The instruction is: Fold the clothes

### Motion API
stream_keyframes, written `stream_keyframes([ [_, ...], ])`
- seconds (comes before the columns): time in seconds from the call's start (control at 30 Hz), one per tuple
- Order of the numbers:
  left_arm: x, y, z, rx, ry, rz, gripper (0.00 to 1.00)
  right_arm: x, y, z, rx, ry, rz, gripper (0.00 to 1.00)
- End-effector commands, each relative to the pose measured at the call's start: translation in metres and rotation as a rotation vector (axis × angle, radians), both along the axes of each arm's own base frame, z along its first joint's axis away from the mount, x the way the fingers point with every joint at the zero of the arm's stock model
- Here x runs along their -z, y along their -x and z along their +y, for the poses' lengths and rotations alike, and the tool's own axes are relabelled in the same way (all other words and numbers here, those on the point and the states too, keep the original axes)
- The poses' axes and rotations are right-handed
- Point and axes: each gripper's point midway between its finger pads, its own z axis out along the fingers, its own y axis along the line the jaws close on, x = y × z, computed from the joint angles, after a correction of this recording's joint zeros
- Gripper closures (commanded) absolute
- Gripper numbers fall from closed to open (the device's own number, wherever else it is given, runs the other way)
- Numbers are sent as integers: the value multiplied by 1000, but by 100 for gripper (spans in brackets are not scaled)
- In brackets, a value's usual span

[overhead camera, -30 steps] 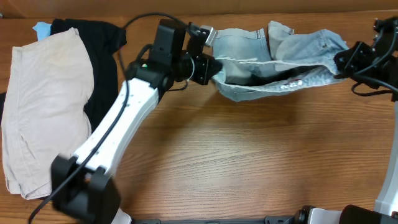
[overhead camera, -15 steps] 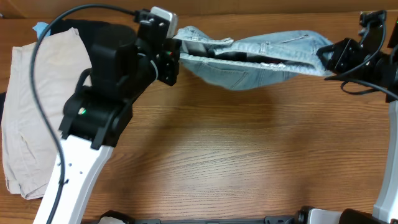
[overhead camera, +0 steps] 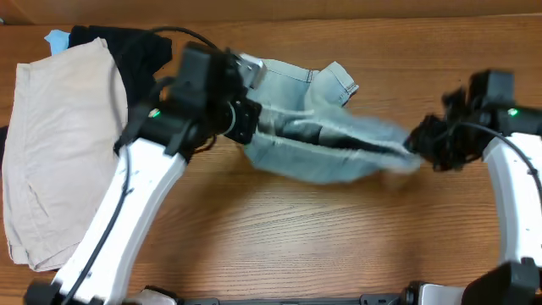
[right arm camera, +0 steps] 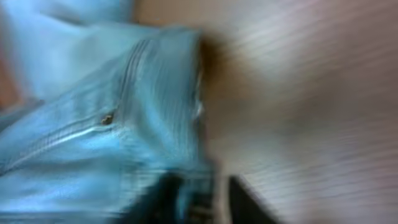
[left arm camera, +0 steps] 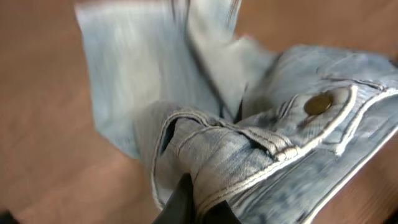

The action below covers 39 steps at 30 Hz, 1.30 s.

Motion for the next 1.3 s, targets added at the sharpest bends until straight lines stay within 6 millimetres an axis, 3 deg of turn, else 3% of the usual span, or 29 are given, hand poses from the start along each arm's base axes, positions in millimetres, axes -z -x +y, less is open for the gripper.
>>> stream_keyframes([
  [0.0, 25, -5, -7, 40, -85, 50, 96, 37, 24, -19, 59, 83, 108, 38],
  [0.07, 40, -5, -10, 49, -104, 94, 96, 41, 27, -18, 58, 81, 119, 33],
  [0.17, 58, -7, -12, 53, -124, 140, 96, 40, 22, -18, 57, 76, 99, 33],
  [0.3, 69, -10, -10, 43, -153, 157, 96, 39, 17, -4, 16, 56, 77, 33],
  [0.43, 70, -12, -5, 28, -179, 151, 96, 48, 27, 25, -52, 46, 116, 33],
  [0.47, 71, -12, -2, 19, -195, 150, 96, 53, 33, 43, -106, 28, 128, 33],
  [0.57, 72, -10, 0, 19, -199, 160, 96, 60, 38, 67, -157, 25, 137, 33],
  [0.67, 71, -8, 0, 14, -197, 170, 96, 63, 38, 84, -186, 24, 121, 33],
  [0.93, 53, 2, 5, 13, -187, 146, 96, 61, 38, 99, -203, -22, 113, 33],
  [1.13, 24, -2, 4, 4, -153, 53, 96, 59, 54, 115, -259, -48, 154, 38],
  [1.27, 23, -11, 11, -29, -190, 16, 96, 47, 65, 136, -320, -22, 116, 37],
])
